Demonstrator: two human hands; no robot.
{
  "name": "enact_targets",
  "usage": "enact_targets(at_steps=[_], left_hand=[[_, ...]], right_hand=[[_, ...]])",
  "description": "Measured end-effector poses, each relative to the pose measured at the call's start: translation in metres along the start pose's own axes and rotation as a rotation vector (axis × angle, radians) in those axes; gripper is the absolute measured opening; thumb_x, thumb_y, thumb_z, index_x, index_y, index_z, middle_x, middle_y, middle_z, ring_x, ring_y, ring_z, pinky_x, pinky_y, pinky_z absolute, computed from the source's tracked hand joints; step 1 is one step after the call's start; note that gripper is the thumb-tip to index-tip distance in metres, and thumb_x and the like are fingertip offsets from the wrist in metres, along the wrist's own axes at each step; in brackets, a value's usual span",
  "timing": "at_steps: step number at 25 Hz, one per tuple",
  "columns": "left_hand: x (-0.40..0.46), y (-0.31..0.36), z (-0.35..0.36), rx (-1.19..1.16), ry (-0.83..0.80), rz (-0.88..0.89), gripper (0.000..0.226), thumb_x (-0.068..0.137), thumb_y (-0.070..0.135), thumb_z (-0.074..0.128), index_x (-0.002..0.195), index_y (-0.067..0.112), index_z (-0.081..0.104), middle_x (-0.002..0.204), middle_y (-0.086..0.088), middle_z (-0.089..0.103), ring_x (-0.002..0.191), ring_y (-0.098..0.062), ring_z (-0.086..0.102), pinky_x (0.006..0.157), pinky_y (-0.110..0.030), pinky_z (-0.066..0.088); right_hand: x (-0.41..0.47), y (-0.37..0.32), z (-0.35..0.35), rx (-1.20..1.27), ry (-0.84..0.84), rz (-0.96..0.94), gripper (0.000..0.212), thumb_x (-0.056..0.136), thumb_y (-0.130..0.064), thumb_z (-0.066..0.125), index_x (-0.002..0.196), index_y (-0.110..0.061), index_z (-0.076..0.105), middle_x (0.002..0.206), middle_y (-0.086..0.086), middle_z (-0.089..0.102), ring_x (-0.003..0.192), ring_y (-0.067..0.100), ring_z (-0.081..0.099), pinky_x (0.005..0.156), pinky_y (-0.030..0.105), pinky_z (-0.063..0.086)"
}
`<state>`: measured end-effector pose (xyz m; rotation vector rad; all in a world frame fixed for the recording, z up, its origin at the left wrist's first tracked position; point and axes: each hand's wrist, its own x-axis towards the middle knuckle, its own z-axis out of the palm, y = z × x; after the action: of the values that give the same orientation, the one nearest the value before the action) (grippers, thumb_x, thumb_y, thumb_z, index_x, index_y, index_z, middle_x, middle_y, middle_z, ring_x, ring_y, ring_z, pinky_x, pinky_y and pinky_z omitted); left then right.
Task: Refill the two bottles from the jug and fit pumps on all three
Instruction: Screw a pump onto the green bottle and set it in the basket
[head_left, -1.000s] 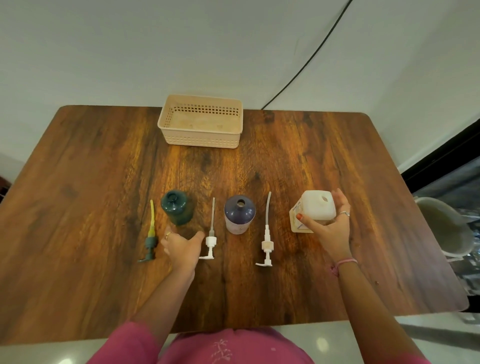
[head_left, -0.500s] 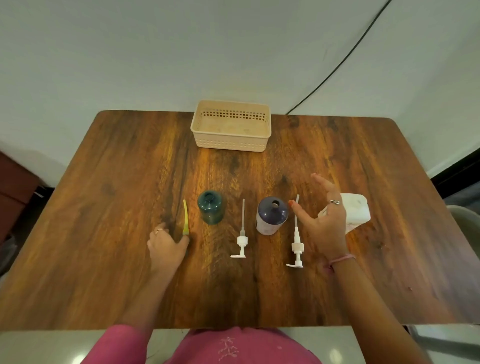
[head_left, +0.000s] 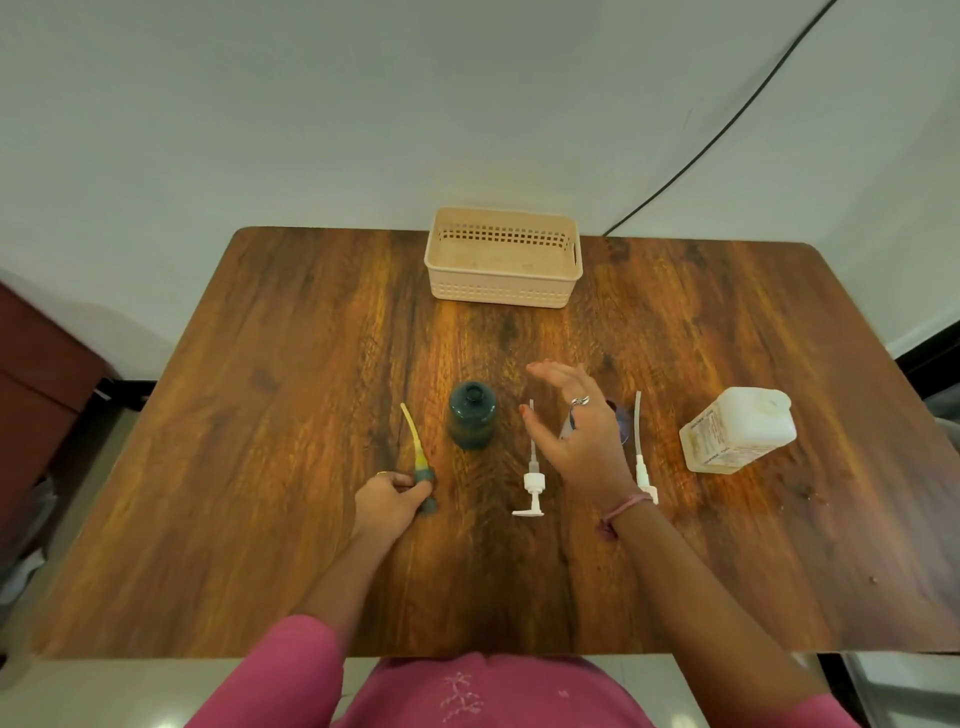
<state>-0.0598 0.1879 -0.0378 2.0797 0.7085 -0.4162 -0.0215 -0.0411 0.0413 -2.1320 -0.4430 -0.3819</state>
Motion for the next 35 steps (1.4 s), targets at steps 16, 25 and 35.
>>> enact_targets(at_steps=[16,25,35], left_hand=[[0.005,0.027,0.003,0.161,-0.062,0.183,0.027,0.085,0.030,0.067,0.102,0.010,0.060,0.094,-0.003,0.059,0.069,-0.004,0.050,0.054,-0.013,0.038],[-0.029,0.061,-0.044,-0.122,-0.075,0.298,0.024,0.079,0.025,0.073,0.097,0.014,0.060,0.086,-0.001,0.066,0.066,-0.009,0.066,0.046,-0.009,0.047],[-0.006,0.074,-0.078,-0.599,-0.388,0.383,0.041,0.084,0.041,0.059,0.116,0.017,0.066,0.110,-0.007,0.069,0.106,-0.020,0.063,0.098,-0.039,0.048]], right_hand=[[-0.008,-0.002,0.057,-0.085,-0.277,0.043,0.034,0.086,-0.009,0.063,0.119,-0.018,0.058,0.118,0.002,0.061,0.112,0.014,0.056,0.097,0.007,0.036],[0.003,-0.026,0.060,-0.327,-0.448,-0.417,0.042,0.091,-0.016,0.056,0.132,-0.019,0.048,0.133,0.003,0.056,0.112,0.018,0.057,0.097,0.028,0.047],[0.049,-0.035,0.020,-0.278,-0.098,-0.435,0.031,0.092,-0.011,0.053,0.122,-0.010,0.052,0.124,0.010,0.062,0.109,0.019,0.052,0.097,0.028,0.043]])
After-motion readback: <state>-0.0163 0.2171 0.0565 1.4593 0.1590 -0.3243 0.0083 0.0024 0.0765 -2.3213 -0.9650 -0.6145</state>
